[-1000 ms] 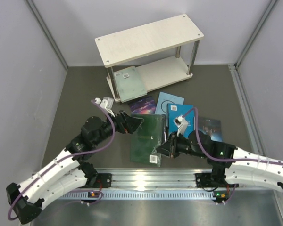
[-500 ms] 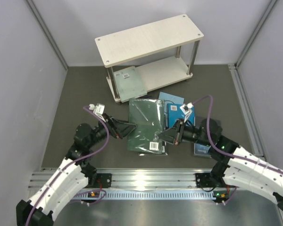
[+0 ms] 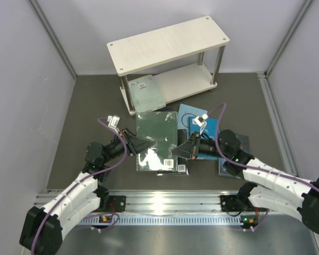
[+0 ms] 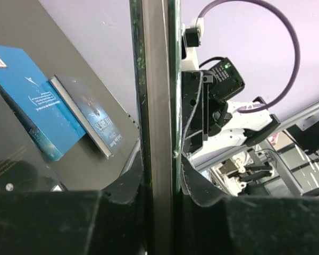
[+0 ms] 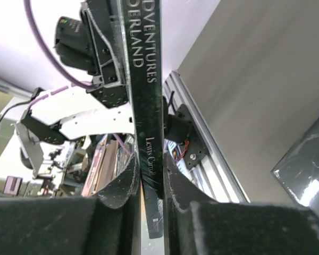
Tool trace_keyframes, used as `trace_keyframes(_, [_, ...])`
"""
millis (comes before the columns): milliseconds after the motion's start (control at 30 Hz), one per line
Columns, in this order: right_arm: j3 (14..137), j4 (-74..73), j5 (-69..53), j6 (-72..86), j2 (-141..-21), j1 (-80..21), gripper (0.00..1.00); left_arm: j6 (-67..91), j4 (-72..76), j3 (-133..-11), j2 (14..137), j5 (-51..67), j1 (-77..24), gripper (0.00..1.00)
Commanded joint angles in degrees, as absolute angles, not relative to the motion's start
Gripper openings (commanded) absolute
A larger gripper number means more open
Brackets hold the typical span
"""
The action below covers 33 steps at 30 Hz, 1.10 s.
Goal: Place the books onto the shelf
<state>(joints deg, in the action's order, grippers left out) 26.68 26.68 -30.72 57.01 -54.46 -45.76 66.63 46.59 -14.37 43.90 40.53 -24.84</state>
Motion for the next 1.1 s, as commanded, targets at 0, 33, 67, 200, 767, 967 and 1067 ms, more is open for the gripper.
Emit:
trace_keyframes(0, [32.69, 32.71, -31.73, 56.27, -54.67, -46.06, 0.19, 62.50, 49.43, -16.08, 43.95, 41.84, -25.75, 0.00])
trace_keyframes(33, [33.39, 29.30, -30.51, 54.86, -54.32, -45.71, 0.42, 61.45, 46.70, -16.61, 43.34, 40.88, -25.75, 0.00])
trace_keyframes(67, [35.05, 22.13, -26.76, 53.45, -53.97, -45.62, 0.66, 59.00, 43.89, -17.13, 41.59, 37.91, -25.75, 0.00])
trace_keyframes(200, [34.90, 13.54, -19.25, 49.04, -52.12, -45.26, 1.00, 55.29, 32.89, -19.07, 37.27, 29.99, -25.66, 0.00])
trace_keyframes(767, [13.80, 47.27, -19.24, 65.39, -58.09, -45.18, 1.00, 65.21, 37.61, -16.79, 39.63, 13.71, -25.40, 0.00])
trace_keyframes(967, [15.03, 59.06, -20.21, 68.46, -65.73, -44.91, 1.00, 69.78, 44.12, -12.13, 41.84, 12.48, -25.31, 0.00])
trace_keyframes(1067, [15.55, 65.73, -20.74, 70.92, -70.39, -44.82, 1.00, 71.62, 45.79, -10.38, 41.66, 11.34, -25.31, 0.00])
